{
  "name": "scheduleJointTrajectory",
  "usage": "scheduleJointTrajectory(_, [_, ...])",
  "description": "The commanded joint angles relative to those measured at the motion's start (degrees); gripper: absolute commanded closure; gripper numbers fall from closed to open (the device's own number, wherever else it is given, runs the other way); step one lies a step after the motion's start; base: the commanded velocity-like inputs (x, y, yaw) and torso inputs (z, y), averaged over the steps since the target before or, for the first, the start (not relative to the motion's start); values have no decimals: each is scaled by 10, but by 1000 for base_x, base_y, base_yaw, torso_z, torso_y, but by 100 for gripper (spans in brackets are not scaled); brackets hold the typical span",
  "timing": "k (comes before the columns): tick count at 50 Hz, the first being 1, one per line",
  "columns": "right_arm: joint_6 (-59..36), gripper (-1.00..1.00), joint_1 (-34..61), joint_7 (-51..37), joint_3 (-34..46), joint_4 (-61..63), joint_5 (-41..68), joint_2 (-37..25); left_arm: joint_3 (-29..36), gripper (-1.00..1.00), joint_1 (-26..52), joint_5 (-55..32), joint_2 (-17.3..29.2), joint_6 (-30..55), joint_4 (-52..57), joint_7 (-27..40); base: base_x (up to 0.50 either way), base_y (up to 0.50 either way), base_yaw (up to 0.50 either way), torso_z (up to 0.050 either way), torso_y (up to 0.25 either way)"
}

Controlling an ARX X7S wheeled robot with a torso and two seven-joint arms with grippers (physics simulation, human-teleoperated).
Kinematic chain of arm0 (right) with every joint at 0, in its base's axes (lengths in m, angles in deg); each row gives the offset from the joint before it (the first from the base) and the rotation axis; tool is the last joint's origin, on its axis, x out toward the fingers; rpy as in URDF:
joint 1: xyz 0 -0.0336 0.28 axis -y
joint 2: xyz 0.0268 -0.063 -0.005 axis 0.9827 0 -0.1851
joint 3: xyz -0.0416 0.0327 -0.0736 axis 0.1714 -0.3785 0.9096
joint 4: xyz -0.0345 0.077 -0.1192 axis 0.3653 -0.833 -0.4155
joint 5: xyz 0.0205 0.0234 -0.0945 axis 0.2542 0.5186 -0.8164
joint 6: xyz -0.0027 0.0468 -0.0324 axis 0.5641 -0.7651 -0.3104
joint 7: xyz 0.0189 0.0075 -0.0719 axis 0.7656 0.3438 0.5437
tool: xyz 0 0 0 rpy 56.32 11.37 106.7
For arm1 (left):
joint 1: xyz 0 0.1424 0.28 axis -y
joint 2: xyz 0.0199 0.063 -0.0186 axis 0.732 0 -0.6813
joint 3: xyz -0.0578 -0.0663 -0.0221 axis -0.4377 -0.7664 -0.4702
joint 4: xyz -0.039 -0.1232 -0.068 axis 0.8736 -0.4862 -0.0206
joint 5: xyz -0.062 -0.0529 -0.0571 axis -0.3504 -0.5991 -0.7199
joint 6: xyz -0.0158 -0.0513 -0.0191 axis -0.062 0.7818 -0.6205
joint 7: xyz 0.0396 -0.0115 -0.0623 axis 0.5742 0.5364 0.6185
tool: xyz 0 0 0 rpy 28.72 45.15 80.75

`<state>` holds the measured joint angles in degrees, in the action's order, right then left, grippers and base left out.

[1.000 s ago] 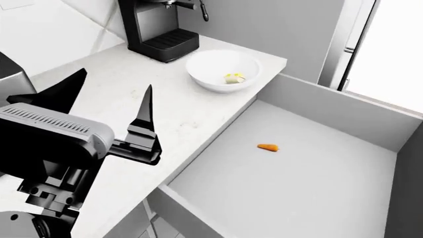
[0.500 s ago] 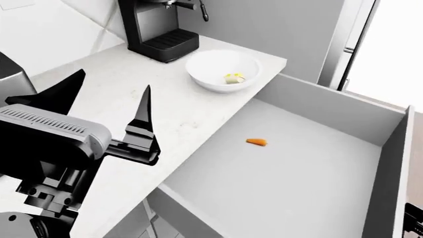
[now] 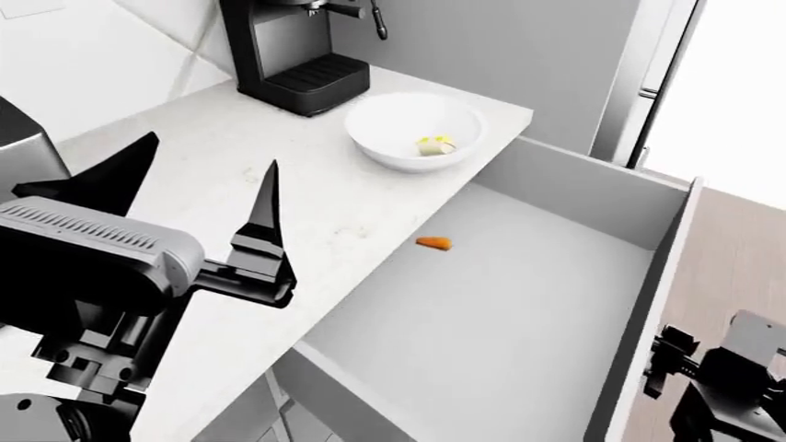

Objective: Place the bar in the bowl and close the drawer.

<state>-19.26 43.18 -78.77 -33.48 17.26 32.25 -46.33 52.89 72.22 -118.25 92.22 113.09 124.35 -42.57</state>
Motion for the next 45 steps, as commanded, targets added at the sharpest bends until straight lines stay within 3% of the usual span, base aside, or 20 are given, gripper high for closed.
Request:
scheduleJointTrajectory(1, [15, -100, 42, 25, 18, -116, -41, 28, 3, -100, -3, 4, 0, -5, -2, -3, 3, -11, 0, 0, 0])
scheduleJointTrajectory(11, [95, -100, 115, 48, 43, -284, -72, 50, 6, -100, 5, 2, -1, -7, -8, -7, 3, -8, 0, 0, 0])
scheduleJointTrajectory(45, [45, -100, 112, 63, 14, -287, -185, 130, 2, -100, -14, 8, 9, -27, -5, -12, 1, -1, 1, 0, 0])
